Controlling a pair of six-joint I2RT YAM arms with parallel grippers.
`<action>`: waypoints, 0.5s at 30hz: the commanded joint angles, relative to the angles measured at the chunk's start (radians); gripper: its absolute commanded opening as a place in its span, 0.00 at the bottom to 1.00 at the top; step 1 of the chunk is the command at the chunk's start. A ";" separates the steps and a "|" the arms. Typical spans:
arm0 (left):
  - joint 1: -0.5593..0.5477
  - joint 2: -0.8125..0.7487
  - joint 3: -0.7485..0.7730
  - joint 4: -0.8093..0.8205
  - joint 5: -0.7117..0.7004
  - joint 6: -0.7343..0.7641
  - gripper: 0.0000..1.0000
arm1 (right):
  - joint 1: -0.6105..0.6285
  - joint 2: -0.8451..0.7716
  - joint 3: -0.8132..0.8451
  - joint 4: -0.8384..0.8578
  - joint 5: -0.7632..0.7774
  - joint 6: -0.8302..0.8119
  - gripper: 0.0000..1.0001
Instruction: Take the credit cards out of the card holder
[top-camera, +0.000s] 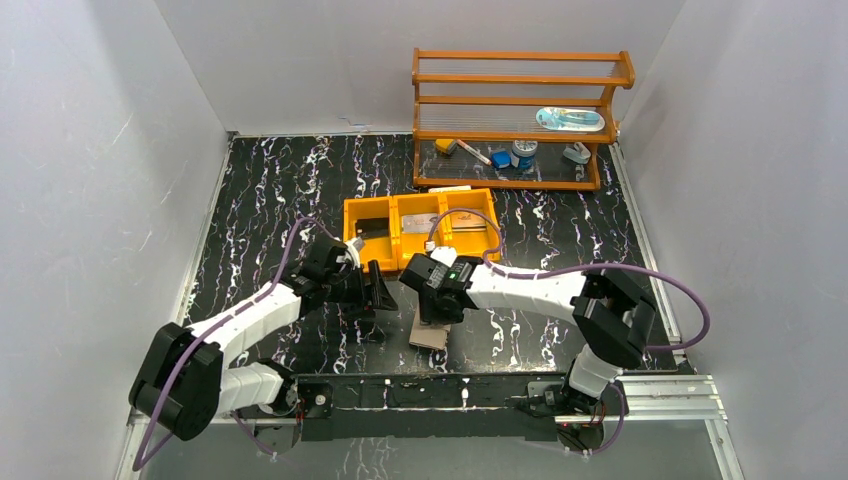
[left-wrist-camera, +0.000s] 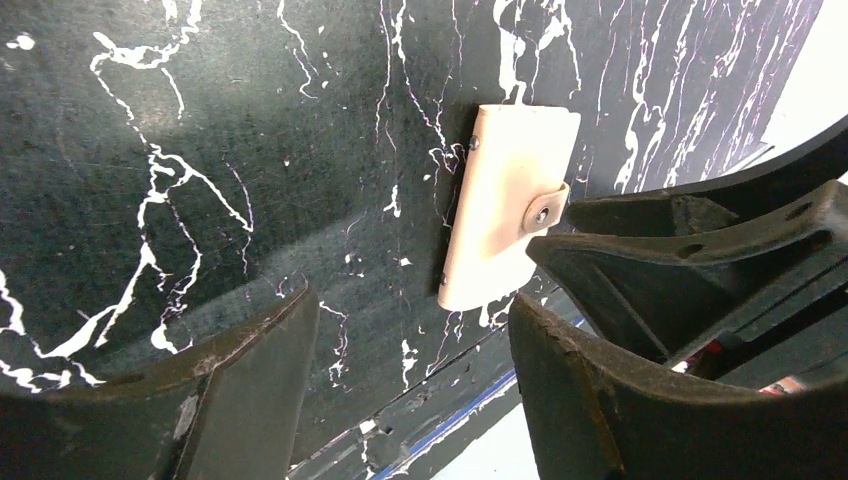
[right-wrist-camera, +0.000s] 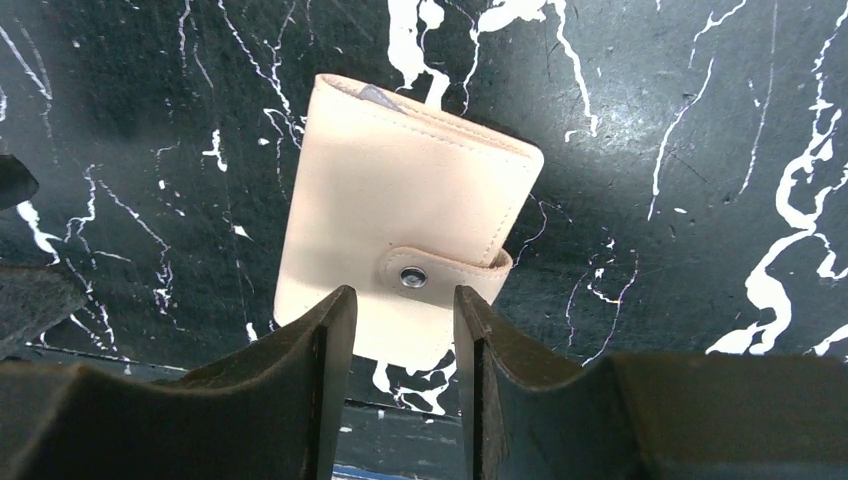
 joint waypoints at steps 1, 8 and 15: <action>-0.028 0.008 0.005 0.030 -0.015 -0.036 0.67 | 0.005 0.043 -0.012 0.006 0.013 0.043 0.49; -0.050 0.035 -0.006 0.045 -0.021 -0.048 0.66 | 0.003 0.070 -0.037 -0.015 0.071 0.061 0.46; -0.099 0.093 0.024 0.057 -0.023 -0.038 0.64 | -0.011 0.080 -0.058 0.019 0.040 0.037 0.26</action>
